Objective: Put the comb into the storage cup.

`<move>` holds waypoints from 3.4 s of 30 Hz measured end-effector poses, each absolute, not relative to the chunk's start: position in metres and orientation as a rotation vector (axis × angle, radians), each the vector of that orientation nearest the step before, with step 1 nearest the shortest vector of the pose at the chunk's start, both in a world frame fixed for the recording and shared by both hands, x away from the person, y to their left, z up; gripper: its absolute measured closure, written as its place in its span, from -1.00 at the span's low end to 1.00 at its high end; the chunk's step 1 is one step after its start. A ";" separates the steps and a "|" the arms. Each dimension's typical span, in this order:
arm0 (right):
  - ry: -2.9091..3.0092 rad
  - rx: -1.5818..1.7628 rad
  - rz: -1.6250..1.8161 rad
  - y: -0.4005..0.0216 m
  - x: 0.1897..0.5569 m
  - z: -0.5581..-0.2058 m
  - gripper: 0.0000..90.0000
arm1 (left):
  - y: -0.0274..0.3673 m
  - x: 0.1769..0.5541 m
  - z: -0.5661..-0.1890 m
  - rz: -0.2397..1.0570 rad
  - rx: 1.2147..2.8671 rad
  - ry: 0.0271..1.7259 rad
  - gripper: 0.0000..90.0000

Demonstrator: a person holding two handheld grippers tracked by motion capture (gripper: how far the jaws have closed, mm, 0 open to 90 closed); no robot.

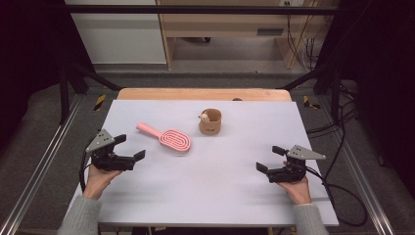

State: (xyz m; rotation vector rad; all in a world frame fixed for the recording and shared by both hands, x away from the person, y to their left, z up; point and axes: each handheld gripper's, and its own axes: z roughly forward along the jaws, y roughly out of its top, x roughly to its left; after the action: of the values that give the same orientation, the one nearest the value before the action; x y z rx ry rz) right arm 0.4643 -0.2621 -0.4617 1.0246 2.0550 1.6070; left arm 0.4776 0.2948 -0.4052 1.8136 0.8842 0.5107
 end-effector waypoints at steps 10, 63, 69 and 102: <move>2.056 1.026 1.606 -0.262 0.464 -0.462 -1.00 | 0.293 0.490 -0.399 0.523 1.821 0.902 -0.97; 2.060 1.027 1.598 -0.262 0.465 -0.463 -1.00 | 0.267 0.553 -0.402 0.661 1.882 1.092 0.46; 2.063 1.028 1.594 -0.261 0.465 -0.463 -1.00 | 0.265 0.560 -0.405 0.647 1.888 1.096 0.59; 2.063 1.029 1.591 -0.261 0.465 -0.463 -1.00 | 0.259 0.593 -0.435 0.635 1.929 1.159 0.98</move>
State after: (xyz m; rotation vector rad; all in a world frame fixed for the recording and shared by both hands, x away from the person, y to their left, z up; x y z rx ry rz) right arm 0.4649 -0.2615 -0.4629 1.0289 2.0626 1.5906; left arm 0.5932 0.2587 -0.4355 1.9290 1.1593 0.6354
